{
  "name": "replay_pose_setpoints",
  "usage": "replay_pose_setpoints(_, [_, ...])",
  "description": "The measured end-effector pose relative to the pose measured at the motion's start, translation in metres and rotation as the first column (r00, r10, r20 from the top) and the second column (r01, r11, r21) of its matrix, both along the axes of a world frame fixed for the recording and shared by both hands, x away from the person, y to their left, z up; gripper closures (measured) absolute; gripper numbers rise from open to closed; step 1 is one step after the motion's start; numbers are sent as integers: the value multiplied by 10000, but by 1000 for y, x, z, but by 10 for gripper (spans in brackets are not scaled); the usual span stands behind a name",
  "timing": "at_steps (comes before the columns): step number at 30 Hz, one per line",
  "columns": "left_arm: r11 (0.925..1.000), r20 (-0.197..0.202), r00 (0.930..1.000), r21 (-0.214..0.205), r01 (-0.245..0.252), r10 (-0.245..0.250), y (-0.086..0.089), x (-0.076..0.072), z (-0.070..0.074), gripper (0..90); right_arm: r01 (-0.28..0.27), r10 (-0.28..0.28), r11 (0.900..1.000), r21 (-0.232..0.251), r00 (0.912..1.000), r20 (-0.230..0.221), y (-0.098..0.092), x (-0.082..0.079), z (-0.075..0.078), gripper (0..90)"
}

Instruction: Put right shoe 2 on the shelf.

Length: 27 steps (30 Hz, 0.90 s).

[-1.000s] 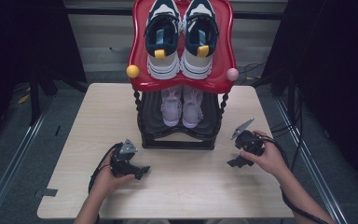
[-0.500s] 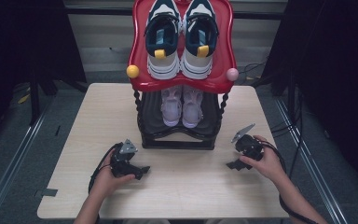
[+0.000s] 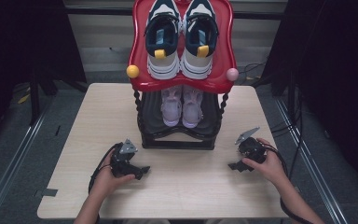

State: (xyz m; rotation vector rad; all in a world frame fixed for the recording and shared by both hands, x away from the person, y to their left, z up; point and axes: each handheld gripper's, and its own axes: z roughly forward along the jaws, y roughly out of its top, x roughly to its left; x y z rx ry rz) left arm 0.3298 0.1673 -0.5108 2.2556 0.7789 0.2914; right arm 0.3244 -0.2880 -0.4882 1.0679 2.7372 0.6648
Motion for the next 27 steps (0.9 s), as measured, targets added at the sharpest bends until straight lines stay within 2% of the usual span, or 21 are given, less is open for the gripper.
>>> replay_pose_setpoints(8, [10000,3,10000,2,-1,1,0,0,0,1,296,-354,9968,738,9962,796,-5,-7,-7,95])
replay_pose_setpoints(16, [10000,1,10000,3,1,-1,0,0,0,1,624,-846,9864,1519,9859,1445,-10,-16,-15,87])
replay_pose_setpoints(27, [10000,2,10000,4,2,-2,0,0,0,1,838,-1203,9781,1906,9746,1891,-12,-20,-19,85])
